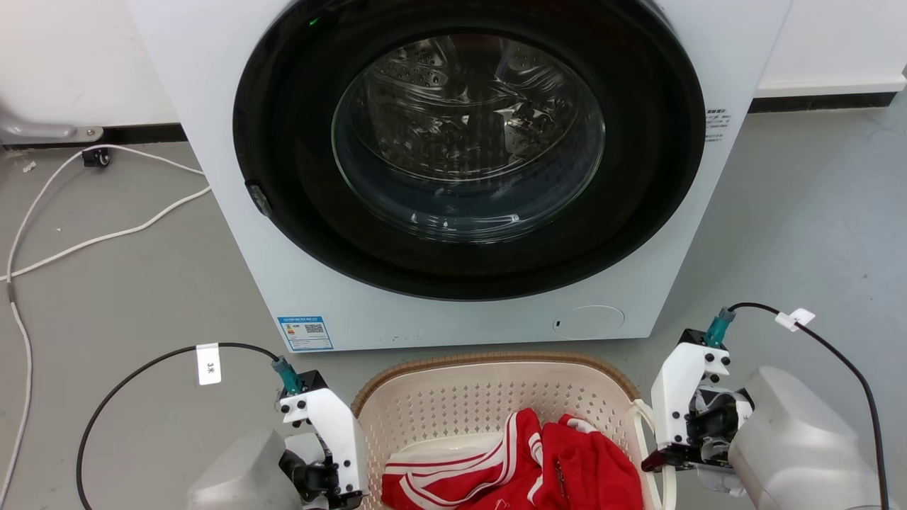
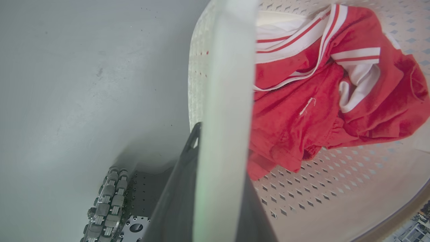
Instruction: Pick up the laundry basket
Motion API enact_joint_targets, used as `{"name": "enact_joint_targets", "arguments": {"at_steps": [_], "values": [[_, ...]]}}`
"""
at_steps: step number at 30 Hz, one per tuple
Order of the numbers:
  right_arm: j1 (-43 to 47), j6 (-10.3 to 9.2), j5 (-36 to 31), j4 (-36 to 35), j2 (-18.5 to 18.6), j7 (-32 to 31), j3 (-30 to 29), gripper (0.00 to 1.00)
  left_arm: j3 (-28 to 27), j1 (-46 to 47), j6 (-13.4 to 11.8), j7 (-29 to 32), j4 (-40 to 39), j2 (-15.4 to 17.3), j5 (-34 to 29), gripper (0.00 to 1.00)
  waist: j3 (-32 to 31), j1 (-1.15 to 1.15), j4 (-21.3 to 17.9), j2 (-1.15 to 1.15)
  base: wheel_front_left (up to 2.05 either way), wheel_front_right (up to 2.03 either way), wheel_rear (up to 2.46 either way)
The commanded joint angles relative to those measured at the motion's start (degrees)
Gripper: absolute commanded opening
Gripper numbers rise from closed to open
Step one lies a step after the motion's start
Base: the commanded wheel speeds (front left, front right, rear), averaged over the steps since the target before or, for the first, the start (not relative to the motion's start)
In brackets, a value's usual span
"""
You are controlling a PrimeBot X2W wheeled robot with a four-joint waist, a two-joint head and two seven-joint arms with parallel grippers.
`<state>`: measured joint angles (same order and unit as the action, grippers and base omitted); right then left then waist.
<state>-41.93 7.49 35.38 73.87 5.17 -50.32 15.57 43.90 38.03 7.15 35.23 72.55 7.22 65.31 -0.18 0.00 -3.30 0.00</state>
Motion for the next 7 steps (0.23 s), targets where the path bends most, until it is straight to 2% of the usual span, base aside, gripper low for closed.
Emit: {"name": "enact_joint_targets", "arguments": {"at_steps": [1, 7], "values": [[0.19, 0.0, -0.11, 0.02, -0.49, -0.27, -0.47, 0.0, -0.13, 0.22, 0.57, -0.53, -0.26, -0.25, 0.73, 0.0, -0.02, 0.0, 0.0, 0.0, 0.0, 0.0, 0.0], [0.22, 0.0, -0.66, 0.01, -0.63, -0.26, -1.12, 0.0, 0.05, 0.2, 0.57, -0.75, -0.15, -0.19, 0.77, 0.0, -0.01, 0.0, -0.09, 0.0, 0.0, 0.0, 0.0]]}}
